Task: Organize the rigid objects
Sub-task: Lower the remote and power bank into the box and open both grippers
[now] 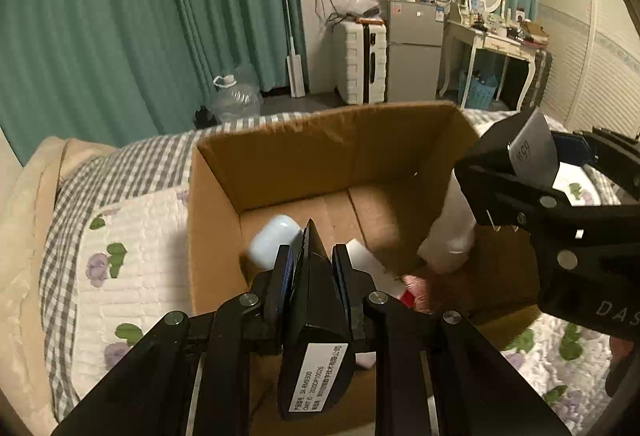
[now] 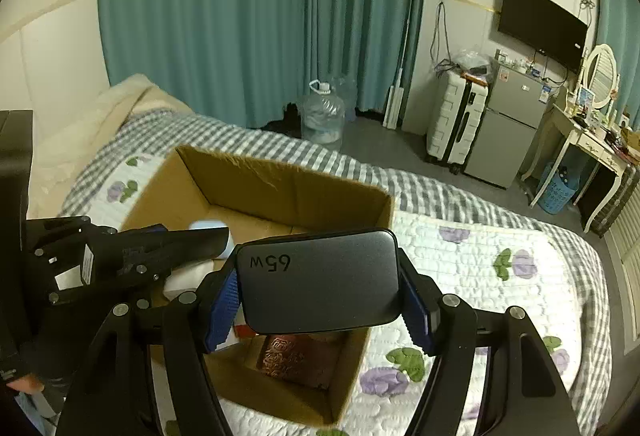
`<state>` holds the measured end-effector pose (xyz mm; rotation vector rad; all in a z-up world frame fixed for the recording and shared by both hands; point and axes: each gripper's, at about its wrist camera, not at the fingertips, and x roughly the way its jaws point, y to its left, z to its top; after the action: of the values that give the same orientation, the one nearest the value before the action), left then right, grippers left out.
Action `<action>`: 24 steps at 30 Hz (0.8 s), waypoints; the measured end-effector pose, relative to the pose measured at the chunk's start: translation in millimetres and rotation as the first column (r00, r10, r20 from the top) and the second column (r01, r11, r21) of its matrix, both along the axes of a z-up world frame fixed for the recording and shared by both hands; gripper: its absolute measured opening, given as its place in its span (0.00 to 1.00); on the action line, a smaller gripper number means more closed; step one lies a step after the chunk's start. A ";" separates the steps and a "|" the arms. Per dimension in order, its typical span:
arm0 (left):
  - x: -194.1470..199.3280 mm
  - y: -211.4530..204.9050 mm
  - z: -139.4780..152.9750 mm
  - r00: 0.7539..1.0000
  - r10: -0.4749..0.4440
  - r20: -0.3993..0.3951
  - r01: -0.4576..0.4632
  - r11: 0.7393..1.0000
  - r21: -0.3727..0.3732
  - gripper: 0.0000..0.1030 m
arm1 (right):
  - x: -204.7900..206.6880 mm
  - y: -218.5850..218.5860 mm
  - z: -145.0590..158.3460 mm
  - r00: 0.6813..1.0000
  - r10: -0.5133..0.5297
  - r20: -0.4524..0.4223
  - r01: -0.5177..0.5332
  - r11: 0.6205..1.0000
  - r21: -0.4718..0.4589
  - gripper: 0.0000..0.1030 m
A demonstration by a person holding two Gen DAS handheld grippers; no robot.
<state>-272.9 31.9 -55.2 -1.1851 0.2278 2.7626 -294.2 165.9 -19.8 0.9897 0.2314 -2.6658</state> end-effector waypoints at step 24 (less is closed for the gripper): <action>34.3 -2.5 29.7 0.991 0.049 -0.125 -0.050 0.999 -0.008 0.55 | 16.9 8.7 29.4 0.989 -0.086 -0.123 0.081 0.996 -0.038 0.83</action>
<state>-238.6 29.5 -25.5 -1.0355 0.2289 2.8856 -277.4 174.6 9.6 0.8418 0.1746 -2.8016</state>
